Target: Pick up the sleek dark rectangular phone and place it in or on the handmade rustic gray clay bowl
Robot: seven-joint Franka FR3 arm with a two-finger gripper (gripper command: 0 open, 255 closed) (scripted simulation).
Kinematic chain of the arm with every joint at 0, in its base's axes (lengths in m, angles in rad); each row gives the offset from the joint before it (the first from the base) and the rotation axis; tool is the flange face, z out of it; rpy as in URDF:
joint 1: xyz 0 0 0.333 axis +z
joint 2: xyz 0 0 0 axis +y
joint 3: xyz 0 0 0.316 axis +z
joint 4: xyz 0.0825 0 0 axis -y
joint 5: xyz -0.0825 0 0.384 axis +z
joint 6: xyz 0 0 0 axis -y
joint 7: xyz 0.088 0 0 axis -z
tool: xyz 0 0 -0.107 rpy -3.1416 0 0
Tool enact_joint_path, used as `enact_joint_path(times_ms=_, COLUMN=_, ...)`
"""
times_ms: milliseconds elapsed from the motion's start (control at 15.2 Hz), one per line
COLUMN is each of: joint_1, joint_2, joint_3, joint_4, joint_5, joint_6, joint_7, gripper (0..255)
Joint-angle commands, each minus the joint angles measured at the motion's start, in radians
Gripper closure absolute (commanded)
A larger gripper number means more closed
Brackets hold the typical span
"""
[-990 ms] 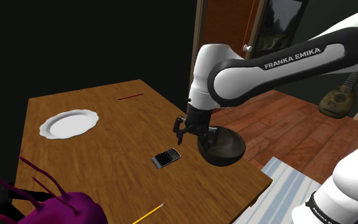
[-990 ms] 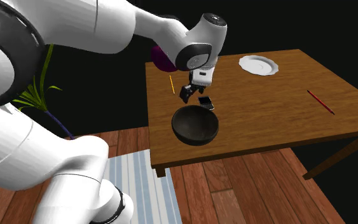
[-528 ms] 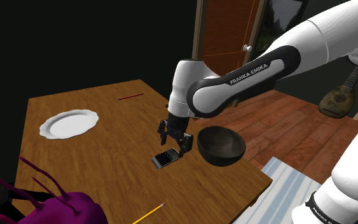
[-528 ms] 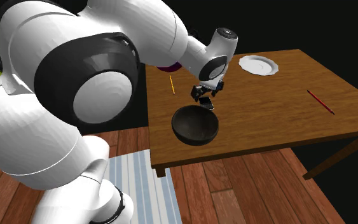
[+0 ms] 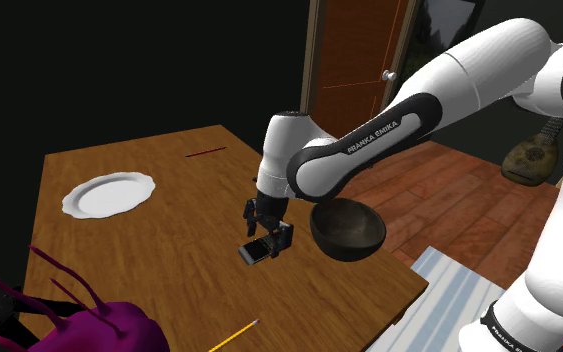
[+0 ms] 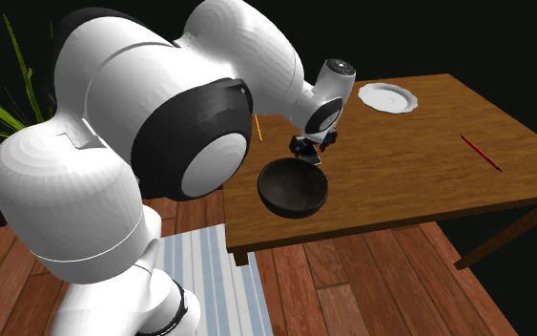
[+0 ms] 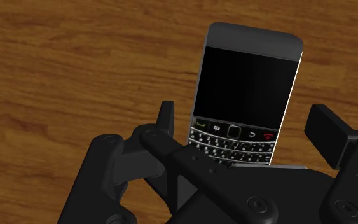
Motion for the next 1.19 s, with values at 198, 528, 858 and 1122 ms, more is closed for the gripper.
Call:
enact_joint_path(times_ms=198, joint_1=0.009, joint_2=0.015, joint_3=-0.006, joint_4=-0.006, joint_5=-0.013, joint_6=0.019, joint_7=0.010, gripper=0)
enact_joint_path(times_ms=528, joint_1=0.009, joint_2=0.015, joint_3=-0.006, joint_4=-0.006, joint_5=-0.013, joint_6=0.018, joint_7=0.010, gripper=255)
enact_joint_path(times_ms=858, joint_1=0.009, joint_2=0.013, joint_3=-0.006, joint_4=-0.007, joint_5=-0.012, joint_6=0.019, joint_7=0.010, gripper=255)
enact_joint_path(times_ms=1122, joint_1=0.009, joint_2=0.015, joint_3=-0.006, joint_4=-0.006, joint_5=-0.013, joint_6=0.019, joint_7=0.010, gripper=255)
